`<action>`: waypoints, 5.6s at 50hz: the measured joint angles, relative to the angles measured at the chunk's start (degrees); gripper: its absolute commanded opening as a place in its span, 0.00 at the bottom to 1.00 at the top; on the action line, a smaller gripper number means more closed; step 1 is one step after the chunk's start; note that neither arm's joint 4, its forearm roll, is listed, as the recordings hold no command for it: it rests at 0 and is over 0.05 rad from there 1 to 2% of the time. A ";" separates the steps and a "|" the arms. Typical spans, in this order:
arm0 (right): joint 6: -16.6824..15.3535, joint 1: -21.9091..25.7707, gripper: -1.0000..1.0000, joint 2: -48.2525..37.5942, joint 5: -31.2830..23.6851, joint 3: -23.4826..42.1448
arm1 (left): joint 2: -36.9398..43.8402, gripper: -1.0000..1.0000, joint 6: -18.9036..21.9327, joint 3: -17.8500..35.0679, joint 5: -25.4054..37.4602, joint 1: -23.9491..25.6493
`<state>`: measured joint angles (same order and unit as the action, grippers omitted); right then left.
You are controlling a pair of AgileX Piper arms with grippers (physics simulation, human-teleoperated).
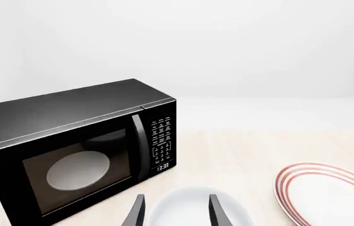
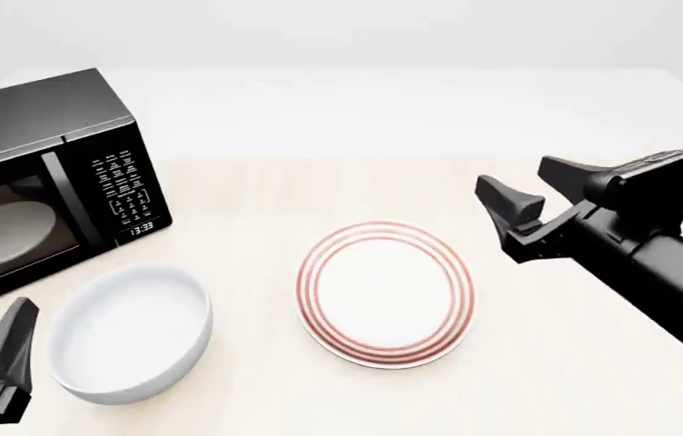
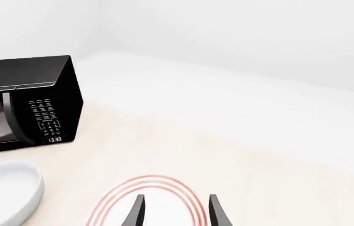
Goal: Put the white bowl to the right of the plate.
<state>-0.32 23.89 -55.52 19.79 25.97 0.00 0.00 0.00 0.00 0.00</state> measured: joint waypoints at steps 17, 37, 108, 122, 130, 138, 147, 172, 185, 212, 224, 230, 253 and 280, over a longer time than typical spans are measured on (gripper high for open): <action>-0.48 8.37 1.00 -16.47 -0.46 12.56 | 0.00 1.00 0.00 0.00 0.00 0.00; 0.01 17.49 1.00 -31.57 -3.85 27.34 | 0.00 1.00 0.00 0.00 0.00 0.00; 7.19 30.46 1.00 -61.49 -20.58 56.00 | 0.00 1.00 0.00 0.00 0.00 0.00; 8.68 29.91 1.00 -63.64 -21.03 56.51 | 0.00 1.00 0.00 0.00 0.00 0.00; 9.20 29.62 1.00 -64.87 -20.93 56.83 | 0.00 1.00 0.00 0.00 0.00 0.00; 9.61 29.80 1.00 -66.05 -20.91 57.57 | 0.00 1.00 0.00 0.00 0.00 0.00; 10.15 29.98 1.00 -67.28 -20.68 58.24 | 0.00 1.00 0.00 0.00 0.00 0.00; 11.44 30.24 1.00 -70.07 -20.39 60.01 | 0.00 1.00 0.00 0.00 0.00 0.00; 12.12 30.39 1.00 -71.66 -20.24 60.88 | 0.00 1.00 0.00 0.00 0.00 0.00; 12.76 30.88 0.00 -73.68 -19.66 62.09 | 0.00 1.00 0.00 0.00 0.00 0.00; 11.22 30.81 0.00 -71.21 -20.50 60.62 | 0.00 1.00 0.00 0.00 0.00 0.00; 9.70 29.99 0.00 -67.66 -20.75 58.22 | 0.00 1.00 0.00 0.00 0.00 0.00; 5.69 24.38 0.00 -54.02 -19.33 47.73 | 0.00 1.00 0.00 0.00 0.00 0.00; 4.60 10.67 0.00 -37.87 -14.83 30.57 | 0.00 1.00 0.00 0.00 0.00 0.00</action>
<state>4.28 34.56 -93.39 4.96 56.53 0.00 0.00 0.00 0.00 0.00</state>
